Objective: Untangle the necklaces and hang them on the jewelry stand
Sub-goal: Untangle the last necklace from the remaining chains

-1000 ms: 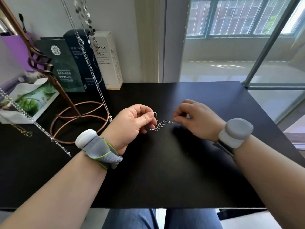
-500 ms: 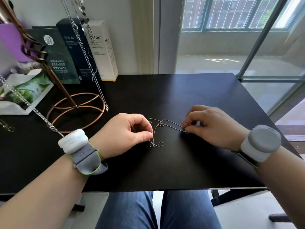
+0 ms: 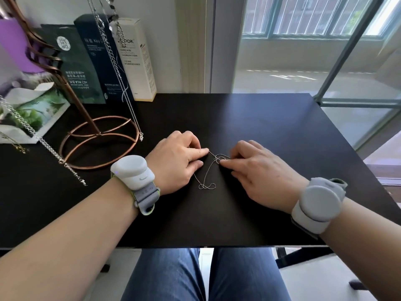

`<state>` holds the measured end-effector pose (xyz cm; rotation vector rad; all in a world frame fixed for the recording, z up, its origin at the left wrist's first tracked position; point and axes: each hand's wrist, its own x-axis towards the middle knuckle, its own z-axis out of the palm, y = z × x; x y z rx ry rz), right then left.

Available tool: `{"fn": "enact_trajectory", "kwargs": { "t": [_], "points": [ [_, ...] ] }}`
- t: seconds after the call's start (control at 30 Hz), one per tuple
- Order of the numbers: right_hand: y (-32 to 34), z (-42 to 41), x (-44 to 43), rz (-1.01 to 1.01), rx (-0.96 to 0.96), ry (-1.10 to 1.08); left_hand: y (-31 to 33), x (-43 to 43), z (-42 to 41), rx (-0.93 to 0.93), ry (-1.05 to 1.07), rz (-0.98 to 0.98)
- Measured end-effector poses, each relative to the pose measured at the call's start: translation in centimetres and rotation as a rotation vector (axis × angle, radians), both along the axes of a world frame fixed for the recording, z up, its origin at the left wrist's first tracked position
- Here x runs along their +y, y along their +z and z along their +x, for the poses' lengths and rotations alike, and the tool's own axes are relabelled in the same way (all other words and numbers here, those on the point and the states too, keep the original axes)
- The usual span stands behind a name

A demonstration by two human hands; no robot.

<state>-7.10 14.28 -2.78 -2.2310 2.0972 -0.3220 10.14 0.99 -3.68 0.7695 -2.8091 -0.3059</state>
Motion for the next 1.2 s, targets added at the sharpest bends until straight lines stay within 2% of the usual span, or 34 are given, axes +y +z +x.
{"fn": "enact_trajectory", "kwargs": {
  "t": [0.17,0.33,0.47,0.7,0.9,1.2],
  "points": [
    [-0.2,-1.1,1.5,-0.017,-0.048,-0.021,-0.1,-0.1,0.1,-0.086,0.052,-0.027],
    [0.6,-1.9,2.1,0.022,-0.095,-0.064,-0.2,-0.3,0.2,-0.081,0.08,-0.046],
    [0.7,-1.7,1.6,0.016,-0.068,-0.075,-0.1,0.5,-0.2,-0.017,0.019,0.018],
    [1.1,-2.5,1.9,-0.01,-0.154,-0.117,-0.6,-0.4,0.0,-0.124,0.013,0.071],
    [1.2,-2.5,-0.3,-0.047,-0.198,-0.195,0.2,1.1,-0.9,0.177,0.057,0.137],
    [1.1,-1.8,-2.4,0.027,-0.172,-0.182,0.7,2.5,-2.3,0.059,0.087,0.046]
  ]
}}
